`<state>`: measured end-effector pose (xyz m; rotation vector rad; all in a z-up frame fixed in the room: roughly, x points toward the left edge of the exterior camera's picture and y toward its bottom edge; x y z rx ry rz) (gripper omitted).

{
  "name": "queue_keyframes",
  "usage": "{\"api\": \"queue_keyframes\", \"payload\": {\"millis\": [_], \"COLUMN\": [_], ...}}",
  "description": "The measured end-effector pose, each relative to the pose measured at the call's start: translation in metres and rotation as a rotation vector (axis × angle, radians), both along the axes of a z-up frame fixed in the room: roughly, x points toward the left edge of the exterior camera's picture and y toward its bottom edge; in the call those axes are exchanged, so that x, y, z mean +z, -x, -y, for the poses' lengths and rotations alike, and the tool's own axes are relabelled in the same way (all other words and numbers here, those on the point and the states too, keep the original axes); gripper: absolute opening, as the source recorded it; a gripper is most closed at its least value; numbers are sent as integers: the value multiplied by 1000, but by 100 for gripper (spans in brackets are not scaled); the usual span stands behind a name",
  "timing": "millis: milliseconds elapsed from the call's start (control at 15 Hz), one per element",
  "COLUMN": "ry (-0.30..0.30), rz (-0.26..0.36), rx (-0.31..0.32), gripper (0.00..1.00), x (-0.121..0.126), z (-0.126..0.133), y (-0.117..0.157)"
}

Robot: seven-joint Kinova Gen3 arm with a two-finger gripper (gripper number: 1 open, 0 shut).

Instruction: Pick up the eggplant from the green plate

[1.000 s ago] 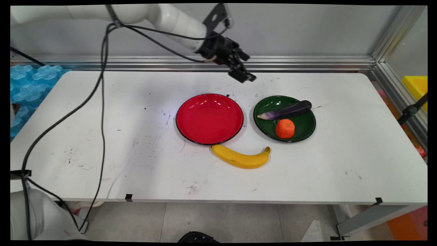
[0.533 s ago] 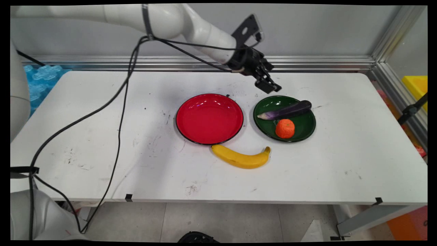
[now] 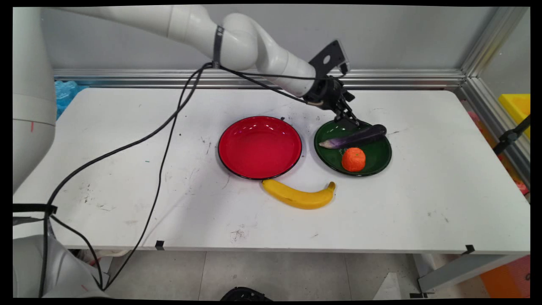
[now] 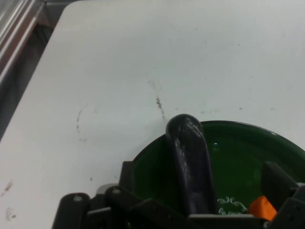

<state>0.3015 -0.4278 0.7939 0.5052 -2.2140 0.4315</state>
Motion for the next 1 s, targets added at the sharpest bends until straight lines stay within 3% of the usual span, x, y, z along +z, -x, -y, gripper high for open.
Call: {"api": "queue_keyframes", "payload": {"millis": [400,1000], "ry": [-18,-56], "rz": [14,26], "rx": [7,31], "gripper": [100,100], "x": [-21,-52], "z": [8,19], "y": [23,36]}}
